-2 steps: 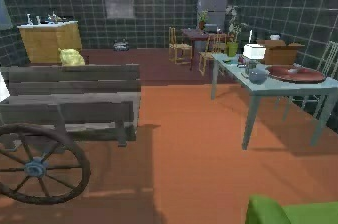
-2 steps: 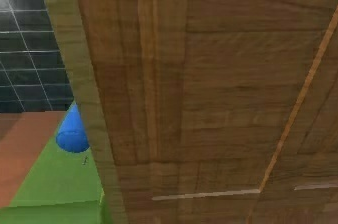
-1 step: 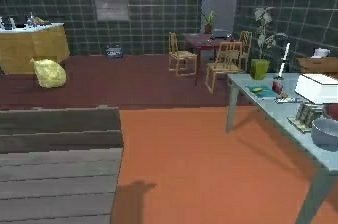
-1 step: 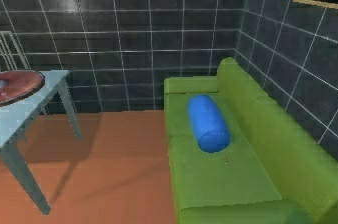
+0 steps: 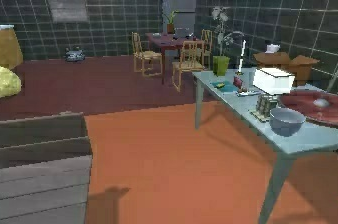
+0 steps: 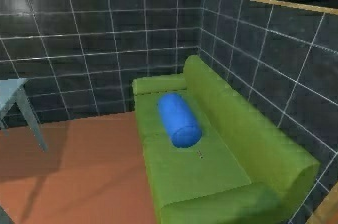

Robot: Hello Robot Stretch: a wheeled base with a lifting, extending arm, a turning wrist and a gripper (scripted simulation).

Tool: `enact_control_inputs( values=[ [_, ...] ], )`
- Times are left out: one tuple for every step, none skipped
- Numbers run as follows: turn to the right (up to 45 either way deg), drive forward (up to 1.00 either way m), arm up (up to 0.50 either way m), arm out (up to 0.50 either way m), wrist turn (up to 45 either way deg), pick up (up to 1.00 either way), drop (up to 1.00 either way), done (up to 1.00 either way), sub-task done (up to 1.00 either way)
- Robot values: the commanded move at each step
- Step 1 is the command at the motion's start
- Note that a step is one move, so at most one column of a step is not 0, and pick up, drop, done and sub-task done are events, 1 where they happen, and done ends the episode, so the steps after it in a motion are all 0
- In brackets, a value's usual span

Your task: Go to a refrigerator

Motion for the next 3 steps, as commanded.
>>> enact_control_inputs(
  values=[
    [0.0, 0.15, 0.00, 0.00, 0.0, 0.00, 0.00, 0.00, 0.00],
    [0.0, 1.00, 0.00, 0.00, 0.0, 0.00, 0.00, 0.00, 0.00],
    [0.0, 0.25, 0.00, 0.00, 0.0, 0.00, 0.00, 0.00, 0.00]
  ],
)
